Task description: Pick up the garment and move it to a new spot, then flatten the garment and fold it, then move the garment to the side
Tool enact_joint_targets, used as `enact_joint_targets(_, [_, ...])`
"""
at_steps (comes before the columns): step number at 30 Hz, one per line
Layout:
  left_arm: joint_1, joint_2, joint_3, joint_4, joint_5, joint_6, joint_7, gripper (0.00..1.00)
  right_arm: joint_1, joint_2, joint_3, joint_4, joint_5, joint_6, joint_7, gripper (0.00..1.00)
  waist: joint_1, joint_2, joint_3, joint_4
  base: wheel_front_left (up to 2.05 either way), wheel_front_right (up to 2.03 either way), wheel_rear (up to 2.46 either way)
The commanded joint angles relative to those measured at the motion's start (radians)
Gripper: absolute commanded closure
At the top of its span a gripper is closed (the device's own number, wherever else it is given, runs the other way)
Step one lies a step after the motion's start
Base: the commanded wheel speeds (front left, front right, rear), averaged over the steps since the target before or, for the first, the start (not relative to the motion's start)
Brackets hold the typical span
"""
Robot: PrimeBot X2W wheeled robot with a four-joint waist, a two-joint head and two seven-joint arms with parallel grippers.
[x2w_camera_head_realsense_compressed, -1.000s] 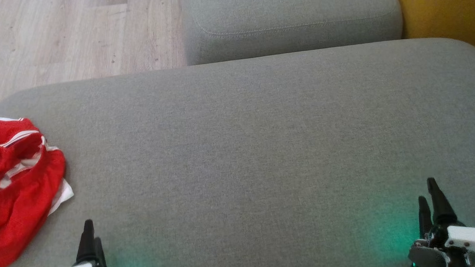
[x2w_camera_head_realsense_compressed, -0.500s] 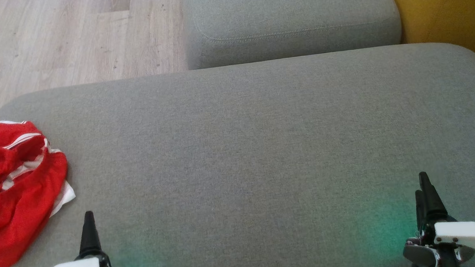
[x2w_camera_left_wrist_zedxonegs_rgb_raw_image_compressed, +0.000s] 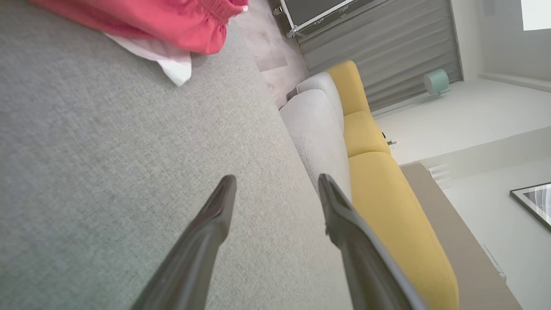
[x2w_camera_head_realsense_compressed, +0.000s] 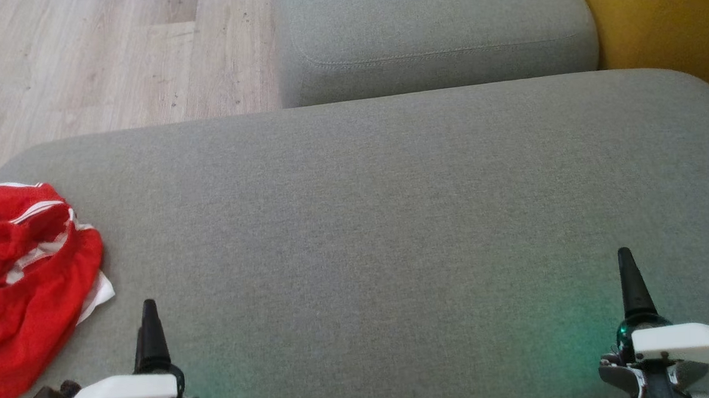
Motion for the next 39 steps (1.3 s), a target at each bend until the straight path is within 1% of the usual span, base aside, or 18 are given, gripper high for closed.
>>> enact_joint_targets(1, [-0.022, 0.006, -0.002, -0.046, 0.043, 0.010, -0.018, 0.00, -0.025, -0.005, 0.013, -0.048, -0.047, 0.000, -0.013, 0.00, 0.0000, -0.0001, -0.001, 0.001, 0.00, 0.00, 0.00])
enact_joint_targets(7, [-0.018, 0.006, -0.020, -0.064, 0.125, 0.021, -0.036, 0.00, -0.021, -0.006, 0.022, -0.074, -0.146, 0.000, -0.031, 0.00, 0.0000, -0.0001, -0.006, 0.002, 0.00, 0.00, 0.00])
enact_joint_targets(17, [-0.009, 0.007, -0.048, -0.087, 0.263, 0.041, -0.065, 0.00, -0.010, -0.006, 0.039, -0.101, -0.276, 0.000, -0.060, 0.00, 0.0000, -0.0001, -0.014, 0.005, 0.00, 0.00, 0.00])
enact_joint_targets(18, [-0.009, 0.007, -0.048, -0.087, 0.263, 0.041, -0.065, 0.00, -0.010, -0.006, 0.039, -0.101, -0.276, 0.000, -0.060, 0.00, 0.0000, -0.0001, -0.014, 0.005, 0.00, 0.00, 0.00])
enact_joint_targets(39, [0.005, 0.009, -0.092, -0.133, 0.530, 0.068, -0.126, 0.00, 0.010, -0.008, 0.077, -0.135, -0.539, 0.000, -0.122, 0.00, 0.0000, -0.0001, -0.027, 0.013, 0.00, 0.00, 0.00])
